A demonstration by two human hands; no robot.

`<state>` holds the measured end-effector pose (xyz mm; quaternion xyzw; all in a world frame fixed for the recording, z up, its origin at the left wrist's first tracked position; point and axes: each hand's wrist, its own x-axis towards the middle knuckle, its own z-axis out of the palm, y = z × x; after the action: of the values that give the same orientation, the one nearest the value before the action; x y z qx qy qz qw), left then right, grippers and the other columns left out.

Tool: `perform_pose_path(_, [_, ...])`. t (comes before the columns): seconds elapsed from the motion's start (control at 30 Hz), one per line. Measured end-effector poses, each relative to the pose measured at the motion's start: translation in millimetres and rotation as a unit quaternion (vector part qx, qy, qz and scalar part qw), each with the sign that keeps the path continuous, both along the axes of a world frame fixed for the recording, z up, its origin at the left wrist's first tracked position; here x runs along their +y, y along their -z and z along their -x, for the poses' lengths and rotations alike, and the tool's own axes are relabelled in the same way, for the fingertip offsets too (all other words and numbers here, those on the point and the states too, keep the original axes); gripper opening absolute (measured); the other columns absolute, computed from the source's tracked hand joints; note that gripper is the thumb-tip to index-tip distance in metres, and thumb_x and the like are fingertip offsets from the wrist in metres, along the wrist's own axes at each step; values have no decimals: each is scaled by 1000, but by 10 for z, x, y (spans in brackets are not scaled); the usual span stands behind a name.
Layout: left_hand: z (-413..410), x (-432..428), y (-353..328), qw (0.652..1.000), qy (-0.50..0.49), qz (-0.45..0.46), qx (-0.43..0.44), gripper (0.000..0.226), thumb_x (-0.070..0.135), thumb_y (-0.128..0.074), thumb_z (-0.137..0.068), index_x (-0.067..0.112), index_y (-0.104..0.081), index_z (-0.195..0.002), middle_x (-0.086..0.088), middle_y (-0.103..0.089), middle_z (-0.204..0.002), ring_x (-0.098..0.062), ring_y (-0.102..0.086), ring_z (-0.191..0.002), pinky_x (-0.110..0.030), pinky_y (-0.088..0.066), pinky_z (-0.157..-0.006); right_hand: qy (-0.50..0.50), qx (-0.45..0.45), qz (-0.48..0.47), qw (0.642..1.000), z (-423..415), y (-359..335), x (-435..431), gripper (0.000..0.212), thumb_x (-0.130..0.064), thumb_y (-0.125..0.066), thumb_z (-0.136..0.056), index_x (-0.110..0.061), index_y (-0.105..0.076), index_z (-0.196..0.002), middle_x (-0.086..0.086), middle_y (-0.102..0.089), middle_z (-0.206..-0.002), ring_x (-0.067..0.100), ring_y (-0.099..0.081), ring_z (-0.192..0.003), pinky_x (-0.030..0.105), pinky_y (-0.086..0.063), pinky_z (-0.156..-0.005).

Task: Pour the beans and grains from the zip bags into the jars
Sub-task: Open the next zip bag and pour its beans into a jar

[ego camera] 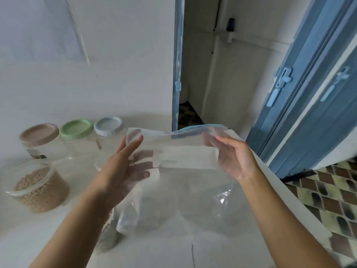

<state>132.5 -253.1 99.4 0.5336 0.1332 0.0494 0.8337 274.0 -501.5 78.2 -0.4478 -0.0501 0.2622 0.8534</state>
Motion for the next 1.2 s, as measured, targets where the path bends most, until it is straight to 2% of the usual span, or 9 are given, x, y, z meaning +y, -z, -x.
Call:
perform_pose_path(0.07, [-48,-132,53,999,29,37,2,52,34,-74,-86,36,-59,-136,-21,-71,-119,-36,-73,-95,-41,-62,-71,14,4,24,1000,-138,31,-139,43,-2,-57,-93,-6,-60,-136,16,-73,-119,22,-75,-97,28,-50,-96])
perform_pose_path(0.17, [-53,-354,177,997,74,32,-11,63,32,-71,-82,48,-52,-140,-22,-68,-126,-45,-65,-118,-66,-49,-100,4,7,67,998,-370,92,-376,39,0,-55,-97,-6,-58,-135,14,-75,-115,18,-76,-97,19,-58,-78])
perform_pose_path(0.4, [-160,-869,494,992,76,4,99,64,30,-58,-93,54,-30,-145,-26,-69,-124,-49,-68,-111,-51,-62,-74,-63,97,91,989,-821,334,-898,49,-3,-70,-86,-2,-57,-134,16,-73,-120,23,-72,-110,37,-42,-115])
perform_pose_path(0.57, [-247,-1002,821,989,10,10,148,75,20,-58,-96,51,-18,-153,-23,-72,-119,-46,-72,-103,-41,-62,-61,-88,94,89,988,-865,388,-1015,29,-15,-70,-93,-1,-63,-117,20,-74,-113,27,-75,-98,38,-53,-104])
perform_pose_path(0.67, [-220,-1068,998,984,-34,7,173,65,28,-58,-94,37,-28,-151,-23,-72,-118,-47,-72,-100,-48,-64,-73,-152,45,134,978,-803,406,-1087,35,-36,-77,-87,-12,-71,-113,14,-73,-115,36,-68,-105,54,-42,-110])
perform_pose_path(0.77, [-151,-1059,1109,982,-64,0,176,65,47,-59,-89,26,-39,-147,-23,-71,-121,-42,-70,-109,-60,-50,-102,-225,-7,171,959,-729,568,-1194,77,-54,-83,-77,-22,-56,-141,19,-65,-133,38,-64,-121,56,-46,-103])
perform_pose_path(0.93, [-16,-1085,1161,986,-12,-19,166,83,42,-89,-71,48,-39,-137,-32,-67,-120,-51,-68,-109,-62,-53,-93,-293,-29,156,943,-579,769,-1293,88,-70,-75,-74,-33,-43,-148,29,-59,-136,49,-56,-127,59,-44,-106])
perform_pose_path(1.1, [-48,-1178,1138,973,10,-78,217,121,42,-106,-31,34,-39,-132,-31,-69,-85,-52,-72,-85,-48,-64,-63,-281,-80,262,920,-469,698,-1197,49,-24,-76,-91,-7,-52,-131,29,-69,-114,51,-70,-100,58,-55,-89])
perform_pose_path(1.2, [-21,-1191,1152,961,20,-114,251,101,28,-100,-51,31,-39,-132,-21,-67,-77,-41,-73,-69,-44,-63,-58,-286,-32,286,914,-486,737,-1255,36,-10,-74,-91,-6,-55,-121,25,-73,-101,44,-73,-90,47,-59,-75])
